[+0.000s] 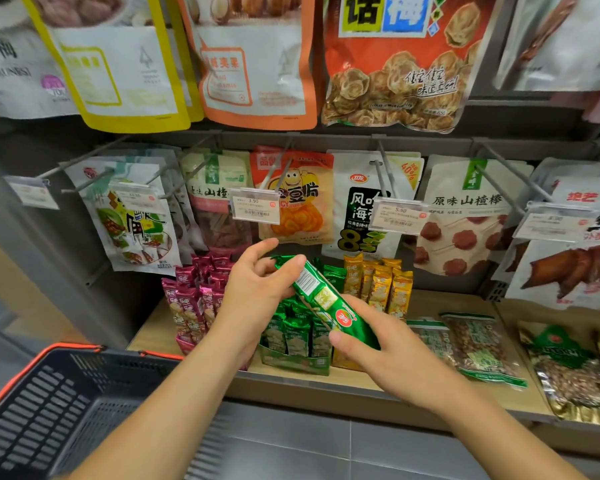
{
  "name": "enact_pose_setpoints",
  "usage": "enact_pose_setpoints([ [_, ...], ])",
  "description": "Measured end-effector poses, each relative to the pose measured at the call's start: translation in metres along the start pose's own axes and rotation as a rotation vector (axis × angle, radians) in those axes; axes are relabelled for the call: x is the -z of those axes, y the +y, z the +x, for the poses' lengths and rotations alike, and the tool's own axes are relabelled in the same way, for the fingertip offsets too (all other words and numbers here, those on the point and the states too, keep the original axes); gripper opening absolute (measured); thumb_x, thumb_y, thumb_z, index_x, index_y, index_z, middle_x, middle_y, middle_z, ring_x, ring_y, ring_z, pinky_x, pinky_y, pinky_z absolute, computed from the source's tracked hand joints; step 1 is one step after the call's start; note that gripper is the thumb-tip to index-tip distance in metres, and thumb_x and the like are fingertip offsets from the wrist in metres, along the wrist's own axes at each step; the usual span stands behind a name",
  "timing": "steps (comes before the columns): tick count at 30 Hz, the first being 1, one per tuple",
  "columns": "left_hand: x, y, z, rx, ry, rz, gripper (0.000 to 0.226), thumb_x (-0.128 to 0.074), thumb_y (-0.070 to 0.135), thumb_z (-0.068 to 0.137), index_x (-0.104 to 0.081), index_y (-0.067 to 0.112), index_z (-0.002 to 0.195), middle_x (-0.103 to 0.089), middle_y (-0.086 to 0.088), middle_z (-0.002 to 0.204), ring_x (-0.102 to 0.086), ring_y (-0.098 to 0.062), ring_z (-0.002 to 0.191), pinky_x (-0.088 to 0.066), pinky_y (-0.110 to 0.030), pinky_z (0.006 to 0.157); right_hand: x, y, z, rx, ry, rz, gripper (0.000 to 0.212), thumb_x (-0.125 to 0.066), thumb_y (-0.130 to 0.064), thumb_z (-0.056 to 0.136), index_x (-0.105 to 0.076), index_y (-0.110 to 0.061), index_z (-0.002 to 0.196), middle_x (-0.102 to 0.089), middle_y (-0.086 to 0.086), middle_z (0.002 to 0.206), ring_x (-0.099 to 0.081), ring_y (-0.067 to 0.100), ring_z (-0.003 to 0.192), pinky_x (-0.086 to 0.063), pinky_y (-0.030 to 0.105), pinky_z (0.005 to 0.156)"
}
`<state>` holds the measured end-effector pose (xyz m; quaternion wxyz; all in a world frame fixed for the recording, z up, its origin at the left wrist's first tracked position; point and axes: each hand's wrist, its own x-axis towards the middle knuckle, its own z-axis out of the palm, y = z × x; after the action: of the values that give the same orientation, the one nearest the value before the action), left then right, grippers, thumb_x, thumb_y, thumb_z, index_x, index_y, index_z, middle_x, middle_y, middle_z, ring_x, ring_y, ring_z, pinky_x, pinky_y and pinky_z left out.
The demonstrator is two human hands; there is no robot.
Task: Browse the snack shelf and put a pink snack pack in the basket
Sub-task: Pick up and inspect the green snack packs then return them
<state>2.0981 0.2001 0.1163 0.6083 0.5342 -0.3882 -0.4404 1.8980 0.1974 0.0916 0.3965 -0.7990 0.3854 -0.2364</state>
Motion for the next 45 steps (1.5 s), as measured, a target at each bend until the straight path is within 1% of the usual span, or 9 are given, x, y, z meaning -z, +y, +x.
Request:
enact_pose_setpoints([
  [5,-0.003,-0.003,0.000,0.016,0.004,-0.069,0.051,-0.080,0.031,0.072,-0.061,0.017,0.117,-0.072,0.001,0.091,-0.071,-0.010,0.085,-0.055,-0.023,0.069,-0.006,0.000,0.003,-0.069,-0.001,-0.001,0.078,-0.037,-0.076,0.083,-0.026,-0.039,0.150,-0.059,-0.006,0.108,-0.049,-0.001,0.082,-0.039,0.025,0.076],
  [13,-0.020,-0.017,-0.015,0.126,-0.141,-0.108,0.031,-0.080,0.026,0.076,-0.067,0.014,0.101,-0.075,-0.006,0.096,-0.072,-0.019,0.089,-0.055,-0.025,0.070,-0.009,-0.008,0.007,-0.086,-0.002,0.120,0.058,-0.026,-0.064,0.095,-0.032,-0.041,0.149,-0.051,-0.012,0.139,-0.045,0.002,0.126,-0.035,0.035,0.110],
  [21,-0.028,-0.022,-0.024,0.063,-0.352,0.231,0.025,-0.079,0.036,0.067,-0.072,0.024,0.089,-0.075,0.004,0.087,-0.070,-0.008,0.082,-0.053,-0.021,0.070,-0.001,-0.018,0.009,-0.070,0.032,0.395,0.035,-0.038,-0.056,0.089,-0.062,-0.043,0.112,-0.069,-0.022,0.106,-0.062,-0.005,0.103,-0.047,0.015,0.088],
  [27,-0.028,-0.025,-0.033,0.101,-0.588,0.432,0.024,-0.085,0.019,0.072,-0.071,0.021,0.092,-0.072,0.008,0.081,-0.065,-0.001,0.076,-0.050,-0.017,0.068,0.013,-0.013,0.010,-0.092,0.165,0.440,0.017,-0.068,-0.024,0.086,-0.069,-0.014,0.100,-0.072,0.009,0.096,-0.067,0.024,0.093,-0.055,0.044,0.086],
  [30,-0.028,-0.026,-0.031,0.125,-0.560,0.430,0.033,-0.085,0.025,0.069,-0.071,0.017,0.098,-0.071,0.003,0.086,-0.063,-0.008,0.078,-0.054,-0.032,0.079,0.018,-0.013,0.007,-0.111,0.302,0.581,0.023,-0.071,-0.024,0.081,-0.070,-0.013,0.101,-0.074,0.010,0.098,-0.069,0.027,0.095,-0.056,0.049,0.086],
  [34,-0.025,-0.032,-0.033,0.141,-0.621,0.547,0.039,-0.085,0.026,0.069,-0.069,0.018,0.103,-0.075,0.000,0.096,-0.069,-0.017,0.089,-0.054,-0.040,0.091,0.034,-0.009,0.005,-0.170,0.479,0.896,0.027,-0.068,-0.026,0.075,-0.069,-0.010,0.097,-0.072,0.004,0.085,-0.069,0.015,0.077,-0.056,0.041,0.078],
  [39,-0.016,-0.027,-0.026,0.145,-0.626,0.568,0.032,-0.082,0.025,0.075,-0.068,0.024,0.104,-0.073,-0.001,0.104,-0.067,-0.023,0.101,-0.052,-0.040,0.096,0.044,-0.002,0.006,-0.298,0.642,1.109,0.009,-0.058,-0.017,0.094,-0.064,-0.011,0.095,-0.066,-0.003,0.070,-0.061,0.007,0.064,-0.053,0.034,0.071],
  [43,-0.004,-0.013,-0.019,0.089,-0.529,0.590,0.025,-0.078,0.026,0.080,-0.067,0.034,0.102,-0.073,0.002,0.105,-0.068,-0.016,0.099,-0.052,-0.031,0.093,0.051,0.003,0.004,-0.366,0.699,1.175,0.009,-0.058,-0.013,0.095,-0.062,-0.011,0.103,-0.070,0.004,0.087,-0.067,0.016,0.079,-0.057,0.037,0.071],
  [45,-0.001,-0.009,-0.017,0.063,-0.473,0.628,0.029,-0.077,0.028,0.081,-0.067,0.033,0.108,-0.073,0.005,0.102,-0.069,-0.011,0.090,-0.054,-0.030,0.088,0.051,0.007,0.003,-0.415,0.709,1.041,0.031,-0.061,-0.011,0.093,-0.053,-0.009,0.123,-0.067,0.012,0.109,-0.069,0.024,0.094,-0.057,0.039,0.074],
])
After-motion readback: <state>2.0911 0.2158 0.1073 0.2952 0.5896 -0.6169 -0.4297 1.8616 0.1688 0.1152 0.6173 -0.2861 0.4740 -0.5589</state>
